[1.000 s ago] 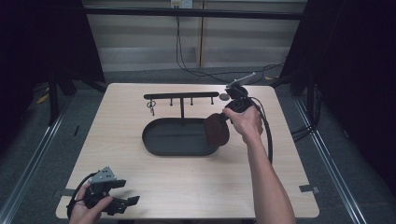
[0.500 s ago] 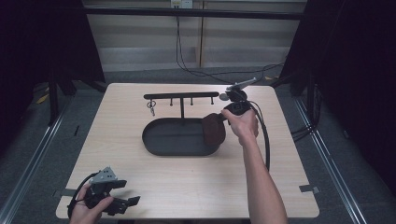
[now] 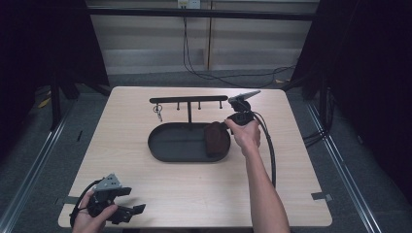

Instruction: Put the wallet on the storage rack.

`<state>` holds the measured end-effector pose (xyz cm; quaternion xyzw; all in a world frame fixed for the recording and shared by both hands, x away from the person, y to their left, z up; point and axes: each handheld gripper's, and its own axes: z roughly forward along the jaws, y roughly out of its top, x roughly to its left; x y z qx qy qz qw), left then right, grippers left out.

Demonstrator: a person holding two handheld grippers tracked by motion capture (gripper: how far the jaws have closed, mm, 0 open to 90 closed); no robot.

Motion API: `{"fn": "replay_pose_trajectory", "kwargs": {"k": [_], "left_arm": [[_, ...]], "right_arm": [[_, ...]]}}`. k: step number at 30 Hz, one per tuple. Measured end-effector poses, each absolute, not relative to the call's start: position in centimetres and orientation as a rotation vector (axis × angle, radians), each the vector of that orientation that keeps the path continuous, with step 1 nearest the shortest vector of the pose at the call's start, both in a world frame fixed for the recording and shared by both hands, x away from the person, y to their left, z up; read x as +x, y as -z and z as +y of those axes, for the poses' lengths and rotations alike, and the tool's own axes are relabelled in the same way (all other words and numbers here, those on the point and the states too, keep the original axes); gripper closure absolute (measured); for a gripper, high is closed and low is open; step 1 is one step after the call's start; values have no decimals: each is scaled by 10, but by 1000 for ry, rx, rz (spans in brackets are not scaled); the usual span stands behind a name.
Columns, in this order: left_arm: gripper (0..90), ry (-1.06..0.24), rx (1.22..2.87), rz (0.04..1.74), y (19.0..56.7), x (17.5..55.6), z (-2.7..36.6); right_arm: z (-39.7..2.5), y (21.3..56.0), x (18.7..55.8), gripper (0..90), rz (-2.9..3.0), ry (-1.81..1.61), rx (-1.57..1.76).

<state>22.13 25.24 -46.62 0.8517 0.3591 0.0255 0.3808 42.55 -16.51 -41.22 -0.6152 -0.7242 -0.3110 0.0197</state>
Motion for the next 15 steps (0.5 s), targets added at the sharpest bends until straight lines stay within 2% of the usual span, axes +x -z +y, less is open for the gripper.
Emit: {"fn": "replay_pose_trajectory", "kwargs": {"k": [15], "left_arm": [[167,-60,2175,912,466,221,252]], "right_arm": [[-162,436,428,808,-2250,978,-1918]]}}
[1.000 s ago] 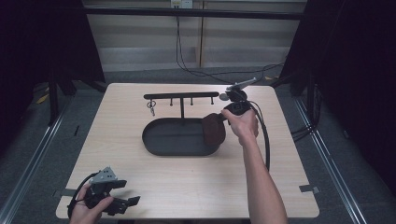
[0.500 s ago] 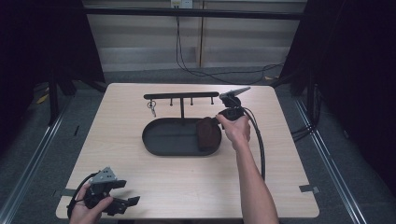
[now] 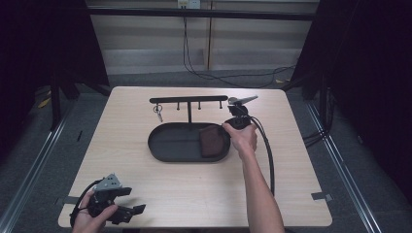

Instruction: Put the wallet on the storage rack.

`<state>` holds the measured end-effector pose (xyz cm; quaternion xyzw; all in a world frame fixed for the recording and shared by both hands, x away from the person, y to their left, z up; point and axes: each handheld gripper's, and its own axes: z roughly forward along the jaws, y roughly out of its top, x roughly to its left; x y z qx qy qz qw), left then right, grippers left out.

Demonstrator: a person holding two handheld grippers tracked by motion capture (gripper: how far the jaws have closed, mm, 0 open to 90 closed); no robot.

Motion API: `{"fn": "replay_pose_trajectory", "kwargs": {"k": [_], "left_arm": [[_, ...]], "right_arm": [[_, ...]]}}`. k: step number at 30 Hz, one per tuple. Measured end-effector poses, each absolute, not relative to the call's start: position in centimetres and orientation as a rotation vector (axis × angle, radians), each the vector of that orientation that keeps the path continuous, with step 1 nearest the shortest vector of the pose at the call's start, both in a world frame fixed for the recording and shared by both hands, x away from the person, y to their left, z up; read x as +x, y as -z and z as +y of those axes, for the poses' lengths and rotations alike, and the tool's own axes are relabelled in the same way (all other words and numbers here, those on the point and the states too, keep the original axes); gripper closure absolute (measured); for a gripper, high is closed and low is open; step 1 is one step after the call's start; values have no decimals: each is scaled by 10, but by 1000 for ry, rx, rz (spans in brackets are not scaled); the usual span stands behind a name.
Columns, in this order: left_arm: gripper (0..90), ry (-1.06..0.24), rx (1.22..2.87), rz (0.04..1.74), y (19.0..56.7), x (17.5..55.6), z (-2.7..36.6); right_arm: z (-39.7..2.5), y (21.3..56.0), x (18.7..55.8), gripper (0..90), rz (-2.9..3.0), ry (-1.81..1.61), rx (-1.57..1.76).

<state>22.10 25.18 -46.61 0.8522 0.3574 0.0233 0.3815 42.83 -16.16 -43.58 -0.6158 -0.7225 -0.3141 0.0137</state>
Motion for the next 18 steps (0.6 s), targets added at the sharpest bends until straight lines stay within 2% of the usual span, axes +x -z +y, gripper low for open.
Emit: {"fn": "replay_pose_trajectory", "kwargs": {"k": [12,14,15,18], "left_arm": [[167,-59,2177,910,466,221,252],[167,-60,2177,911,467,222,252],[167,-59,2179,911,467,222,252],[167,-61,2179,914,467,222,252]], "right_arm": [[-167,429,425,739,-2288,1020,-1920],[-169,427,423,674,-2294,1026,-1919],[-170,424,421,584,-2291,1045,-1925],[-172,421,418,543,-2290,1071,-1904]]}}
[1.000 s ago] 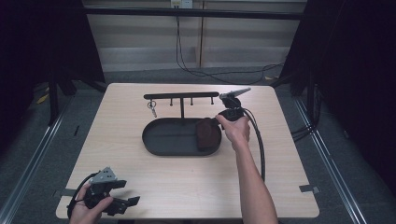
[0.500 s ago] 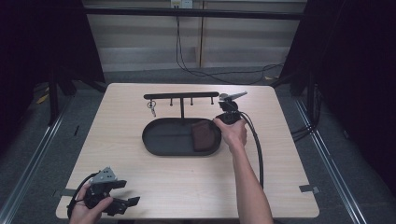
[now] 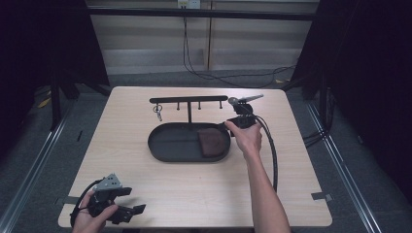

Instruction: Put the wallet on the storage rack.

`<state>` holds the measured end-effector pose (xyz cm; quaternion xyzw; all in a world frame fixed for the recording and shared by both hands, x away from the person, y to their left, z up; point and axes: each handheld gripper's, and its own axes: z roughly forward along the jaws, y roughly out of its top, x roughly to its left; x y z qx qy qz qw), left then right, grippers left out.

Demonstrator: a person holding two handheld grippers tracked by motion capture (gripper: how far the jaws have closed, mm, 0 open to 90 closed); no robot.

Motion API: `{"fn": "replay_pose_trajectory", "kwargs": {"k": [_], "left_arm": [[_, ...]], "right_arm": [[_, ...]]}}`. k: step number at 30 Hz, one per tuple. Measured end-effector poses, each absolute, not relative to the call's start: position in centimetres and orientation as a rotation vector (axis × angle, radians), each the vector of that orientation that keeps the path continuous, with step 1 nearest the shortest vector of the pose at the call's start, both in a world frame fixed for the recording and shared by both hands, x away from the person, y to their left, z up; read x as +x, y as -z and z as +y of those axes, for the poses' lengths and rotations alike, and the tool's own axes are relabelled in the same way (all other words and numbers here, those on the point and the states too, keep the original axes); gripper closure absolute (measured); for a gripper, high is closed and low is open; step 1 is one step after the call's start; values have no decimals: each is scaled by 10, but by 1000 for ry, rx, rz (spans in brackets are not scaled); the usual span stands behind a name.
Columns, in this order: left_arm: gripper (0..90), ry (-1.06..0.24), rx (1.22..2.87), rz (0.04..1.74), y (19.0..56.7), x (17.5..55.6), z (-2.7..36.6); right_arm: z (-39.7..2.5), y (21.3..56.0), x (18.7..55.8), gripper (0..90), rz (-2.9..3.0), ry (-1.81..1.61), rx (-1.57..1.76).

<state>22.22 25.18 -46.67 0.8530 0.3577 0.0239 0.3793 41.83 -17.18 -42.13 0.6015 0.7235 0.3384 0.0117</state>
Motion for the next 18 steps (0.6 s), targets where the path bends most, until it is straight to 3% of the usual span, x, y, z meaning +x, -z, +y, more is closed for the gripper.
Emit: {"fn": "replay_pose_trajectory", "kwargs": {"k": [1,5,18], "left_arm": [[167,-58,2179,915,467,222,252],[166,-64,2173,920,466,223,252],[165,-68,2152,944,467,224,254]], "right_arm": [[-173,418,416,474,2258,-1062,1853],[-175,413,409,396,2249,-1067,1823],[-191,403,387,247,2200,-1148,1732]]}}
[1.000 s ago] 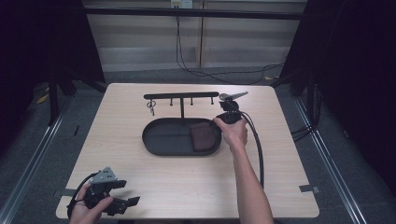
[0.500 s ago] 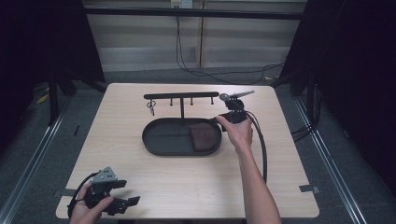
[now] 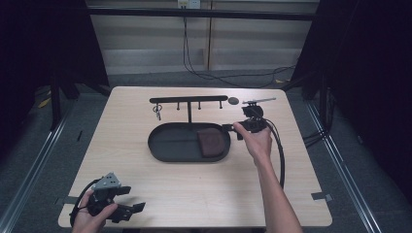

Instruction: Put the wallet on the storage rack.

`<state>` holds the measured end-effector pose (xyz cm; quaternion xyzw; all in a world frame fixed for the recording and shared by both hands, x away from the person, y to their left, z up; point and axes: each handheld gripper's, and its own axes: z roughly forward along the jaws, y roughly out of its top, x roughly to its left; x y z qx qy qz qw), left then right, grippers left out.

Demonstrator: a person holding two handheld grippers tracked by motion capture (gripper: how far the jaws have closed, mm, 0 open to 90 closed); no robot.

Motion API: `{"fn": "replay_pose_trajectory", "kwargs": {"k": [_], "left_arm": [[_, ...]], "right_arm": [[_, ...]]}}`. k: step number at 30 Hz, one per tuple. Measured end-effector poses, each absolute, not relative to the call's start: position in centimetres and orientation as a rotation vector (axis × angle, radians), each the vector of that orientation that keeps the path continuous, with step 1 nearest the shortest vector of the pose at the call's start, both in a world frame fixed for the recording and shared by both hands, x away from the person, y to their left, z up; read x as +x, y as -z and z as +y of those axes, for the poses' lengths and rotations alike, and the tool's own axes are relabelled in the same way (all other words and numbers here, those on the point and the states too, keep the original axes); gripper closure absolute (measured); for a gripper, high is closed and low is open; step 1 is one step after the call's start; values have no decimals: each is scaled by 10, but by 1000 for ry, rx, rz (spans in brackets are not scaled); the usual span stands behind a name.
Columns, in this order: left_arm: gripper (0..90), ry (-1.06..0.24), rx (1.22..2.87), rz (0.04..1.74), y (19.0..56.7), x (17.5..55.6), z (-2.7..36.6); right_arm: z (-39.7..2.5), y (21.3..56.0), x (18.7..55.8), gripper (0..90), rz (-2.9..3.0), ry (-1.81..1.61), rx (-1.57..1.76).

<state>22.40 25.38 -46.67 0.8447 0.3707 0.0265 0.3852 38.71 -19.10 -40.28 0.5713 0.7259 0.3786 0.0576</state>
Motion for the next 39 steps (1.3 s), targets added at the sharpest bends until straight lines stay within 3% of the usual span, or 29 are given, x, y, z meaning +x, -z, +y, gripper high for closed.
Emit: {"fn": "replay_pose_trajectory", "kwargs": {"k": [5,22,39], "left_arm": [[166,-76,2142,966,467,225,254],[167,-98,2136,990,466,226,254],[169,-104,2140,1013,467,227,255]], "right_arm": [[-197,405,374,184,2195,-1169,1713],[-210,415,333,160,2182,-1226,1649],[-230,435,269,159,2152,-1194,1641]]}}
